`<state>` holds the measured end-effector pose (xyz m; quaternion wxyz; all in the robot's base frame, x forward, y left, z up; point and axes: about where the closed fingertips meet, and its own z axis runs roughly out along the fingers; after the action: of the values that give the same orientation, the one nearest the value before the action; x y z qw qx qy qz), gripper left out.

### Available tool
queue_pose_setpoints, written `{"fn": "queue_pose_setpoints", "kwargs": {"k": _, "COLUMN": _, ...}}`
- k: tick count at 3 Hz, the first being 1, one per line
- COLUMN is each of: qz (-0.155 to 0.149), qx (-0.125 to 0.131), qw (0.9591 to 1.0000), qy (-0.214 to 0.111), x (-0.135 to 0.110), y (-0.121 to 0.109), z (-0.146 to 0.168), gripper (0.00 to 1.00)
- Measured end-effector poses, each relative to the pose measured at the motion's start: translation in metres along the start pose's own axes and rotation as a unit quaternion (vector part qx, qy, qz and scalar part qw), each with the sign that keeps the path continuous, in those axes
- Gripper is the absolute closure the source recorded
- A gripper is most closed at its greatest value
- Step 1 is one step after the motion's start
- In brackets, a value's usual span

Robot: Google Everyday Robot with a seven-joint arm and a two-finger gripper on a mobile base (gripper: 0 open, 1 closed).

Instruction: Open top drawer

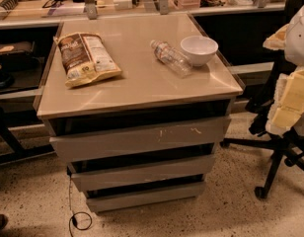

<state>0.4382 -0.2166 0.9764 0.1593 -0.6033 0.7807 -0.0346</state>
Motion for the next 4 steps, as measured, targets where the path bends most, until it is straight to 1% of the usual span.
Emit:
{"fn": "queue_pose_setpoints", "kwargs": {"k": 1, "qz": 0.0, "qx": 0.0, "qw": 1.0, "qy": 0.0, "x": 0.0, "y": 0.0, "z": 0.0, "gripper": 0.0}}
{"fn": "queue_pose_setpoints", "kwargs": {"k": 2, "qz": 0.004, "qx": -0.012, "qw": 0.9999, "qy": -0.011, "x": -0.004, "y": 0.015, "z": 0.025, "gripper": 0.0}}
{"fn": "queue_pose_setpoints", "kwargs": {"k": 3, "qz": 0.005, "qx": -0.05, "qw": 0.9982, "qy": -0.035, "x": -0.019, "y": 0.048, "z": 0.083, "gripper": 0.0}}
{"fn": "queue_pose_setpoints", "kwargs": {"k": 4, "qz": -0.004, "qx": -0.086, "qw": 0.9948, "qy": -0.056, "x": -0.04, "y": 0.076, "z": 0.129, "gripper": 0.0}}
